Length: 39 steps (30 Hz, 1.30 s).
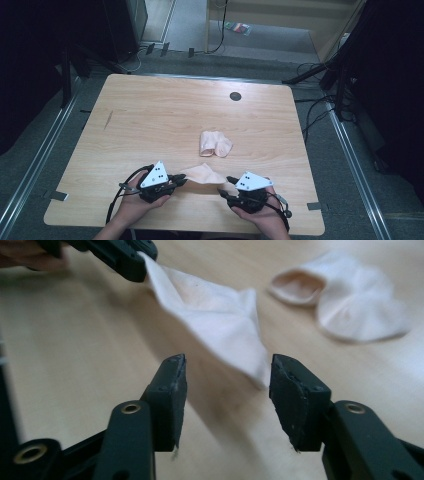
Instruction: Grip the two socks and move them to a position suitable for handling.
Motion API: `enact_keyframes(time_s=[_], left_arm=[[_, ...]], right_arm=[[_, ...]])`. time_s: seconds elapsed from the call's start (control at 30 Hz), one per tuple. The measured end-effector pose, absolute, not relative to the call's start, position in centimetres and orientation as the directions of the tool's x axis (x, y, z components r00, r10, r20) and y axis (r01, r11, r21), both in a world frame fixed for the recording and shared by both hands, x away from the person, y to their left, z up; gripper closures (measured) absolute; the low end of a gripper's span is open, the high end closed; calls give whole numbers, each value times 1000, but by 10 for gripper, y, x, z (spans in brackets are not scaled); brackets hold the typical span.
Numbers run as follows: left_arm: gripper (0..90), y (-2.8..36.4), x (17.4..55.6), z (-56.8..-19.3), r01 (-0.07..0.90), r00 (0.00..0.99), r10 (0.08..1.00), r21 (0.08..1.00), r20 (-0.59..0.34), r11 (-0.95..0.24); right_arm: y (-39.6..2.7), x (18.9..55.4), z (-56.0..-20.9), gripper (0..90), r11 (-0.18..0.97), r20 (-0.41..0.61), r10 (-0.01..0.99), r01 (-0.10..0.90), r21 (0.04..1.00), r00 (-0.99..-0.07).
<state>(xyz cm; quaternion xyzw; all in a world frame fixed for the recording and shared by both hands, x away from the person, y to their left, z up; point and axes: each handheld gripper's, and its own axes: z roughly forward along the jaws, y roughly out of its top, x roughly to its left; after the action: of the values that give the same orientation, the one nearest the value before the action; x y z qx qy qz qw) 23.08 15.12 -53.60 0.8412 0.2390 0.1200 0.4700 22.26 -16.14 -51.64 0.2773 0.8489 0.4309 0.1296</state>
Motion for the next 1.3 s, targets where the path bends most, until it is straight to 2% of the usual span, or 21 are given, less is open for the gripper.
enact_keyframes(time_s=[0.03, 0.07, 0.1, 0.13, 0.17, 0.2, 0.23, 0.3, 0.33, 0.37, 0.43, 0.6, 0.67, 0.7, 0.73, 0.77, 0.8, 0.83, 0.87, 0.9, 1.3], left_arm=[[673, 158, 230, -538, 293, 872, 487, 841, -40, -455], [626, 158, 230, -538, 293, 872, 487, 841, -40, -455], [595, 166, 231, -538, 306, 871, 487, 847, -64, -436], [571, 166, 231, -538, 306, 871, 487, 847, -64, -436], [544, 174, 232, -536, 323, 864, 494, 860, -97, -395], [523, 174, 232, -536, 323, 864, 494, 860, -97, -395], [505, 182, 234, -533, 340, 853, 505, 872, -129, -352], [482, 187, 237, -532, 362, 833, 535, 872, -143, -331], [482, 187, 237, -532, 362, 833, 535, 872, -143, -331], [485, 190, 240, -535, 403, 793, 591, 855, -147, -328], [495, 190, 243, -539, 447, 753, 640, 832, -153, -328], [583, 190, 248, -545, 512, 695, 702, 793, -156, -330], [631, 190, 249, -546, 537, 678, 709, 789, -193, -299], [666, 188, 249, -547, 544, 674, 715, 780, -186, -310], [715, 188, 249, -547, 544, 674, 715, 780, -186, -310], [756, 185, 249, -548, 551, 681, 709, 764, -181, -335], [801, 185, 249, -548, 551, 681, 709, 764, -181, -335], [874, 182, 248, -549, 557, 679, 716, 750, -164, -356], [900, 182, 248, -549, 557, 679, 716, 750, -164, -356], [900, 183, 247, -547, 563, 679, 714, 746, -172, -356], [900, 199, 217, -535, 572, 701, 681, 738, -213, -358]], right_arm=[[-169, 224, -518, 494, 414, 95, 593, 404, 816, -799], [-169, 224, -518, 494, 414, 95, 593, 404, 816, -799], [-175, 229, -516, 506, 318, 193, 592, 446, 836, -783], [-175, 229, -516, 506, 318, 193, 592, 446, 836, -783], [-178, 234, -515, 529, 234, 259, 594, 471, 850, -762], [-178, 234, -515, 529, 234, 259, 594, 471, 850, -762], [-176, 238, -517, 548, 193, 276, 646, 501, 844, -712], [-169, 240, -524, 542, 202, 252, 721, 543, 815, -646], [-169, 240, -524, 542, 202, 252, 721, 543, 815, -646], [-162, 242, -531, 536, 209, 257, 741, 577, 789, -620], [-155, 242, -536, 539, 238, 233, 758, 590, 771, -610], [-144, 240, -539, 578, 286, 203, 749, 584, 760, -631], [-141, 238, -540, 602, 322, 163, 748, 567, 758, -643], [-138, 237, -542, 643, 348, 133, 754, 563, 749, -643], [-138, 237, -542, 643, 348, 133, 754, 563, 749, -643], [-136, 235, -544, 722, 365, 115, 756, 561, 743, -644], [-136, 235, -544, 722, 365, 115, 756, 561, 743, -644], [-133, 234, -544, 808, 384, 79, 763, 548, 744, -641], [-133, 234, -544, 808, 384, 79, 763, 548, 744, -641], [-132, 233, -544, 895, 392, 70, 764, 547, 740, -642], [-152, 217, -514, 900, 310, 185, 739, 571, 760, -647]])
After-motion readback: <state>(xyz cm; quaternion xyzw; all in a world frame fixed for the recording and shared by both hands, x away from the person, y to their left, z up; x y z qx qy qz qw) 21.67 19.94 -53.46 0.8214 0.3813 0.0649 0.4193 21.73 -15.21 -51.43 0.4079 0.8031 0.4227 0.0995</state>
